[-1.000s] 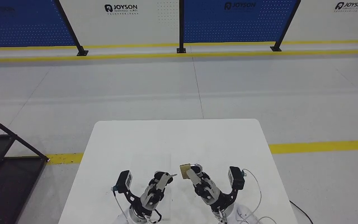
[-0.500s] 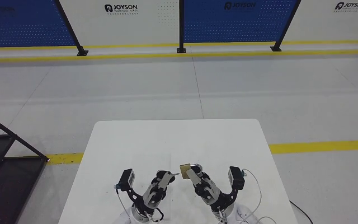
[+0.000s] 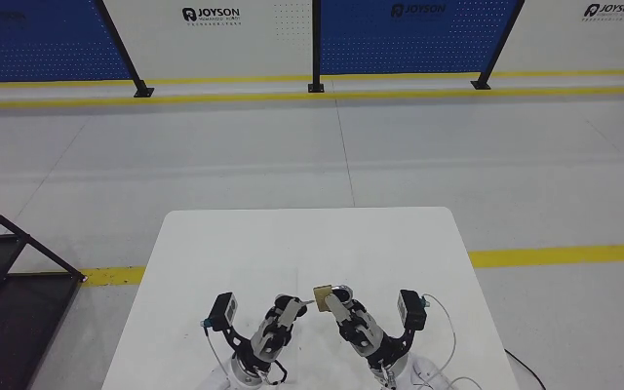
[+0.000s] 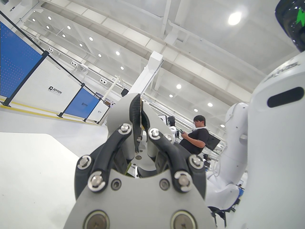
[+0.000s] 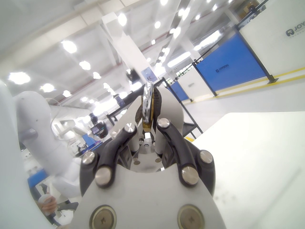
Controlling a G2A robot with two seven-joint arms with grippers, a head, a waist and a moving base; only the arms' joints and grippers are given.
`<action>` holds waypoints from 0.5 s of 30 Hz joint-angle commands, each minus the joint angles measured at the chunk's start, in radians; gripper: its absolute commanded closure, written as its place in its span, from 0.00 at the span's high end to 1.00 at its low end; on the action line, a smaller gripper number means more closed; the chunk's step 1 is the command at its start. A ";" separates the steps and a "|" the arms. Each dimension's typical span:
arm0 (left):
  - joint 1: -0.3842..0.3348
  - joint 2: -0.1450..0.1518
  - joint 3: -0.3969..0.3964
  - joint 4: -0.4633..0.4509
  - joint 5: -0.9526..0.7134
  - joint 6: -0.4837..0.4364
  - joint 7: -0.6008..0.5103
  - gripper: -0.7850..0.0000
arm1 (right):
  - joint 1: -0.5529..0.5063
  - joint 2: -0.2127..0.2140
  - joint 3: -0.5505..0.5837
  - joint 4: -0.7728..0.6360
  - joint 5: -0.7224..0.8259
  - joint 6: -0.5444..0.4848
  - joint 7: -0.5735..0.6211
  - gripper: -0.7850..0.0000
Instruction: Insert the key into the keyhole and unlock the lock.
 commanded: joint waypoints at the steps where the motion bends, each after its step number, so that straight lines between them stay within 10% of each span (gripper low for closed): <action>1: -0.001 -0.002 0.000 0.002 0.005 0.000 0.000 0.00 | 0.000 0.000 0.000 0.000 0.000 0.000 0.000 0.00; 15: -0.015 -0.015 0.008 0.016 0.020 0.000 0.000 0.00 | 0.000 0.000 0.000 0.000 0.000 0.000 0.000 0.00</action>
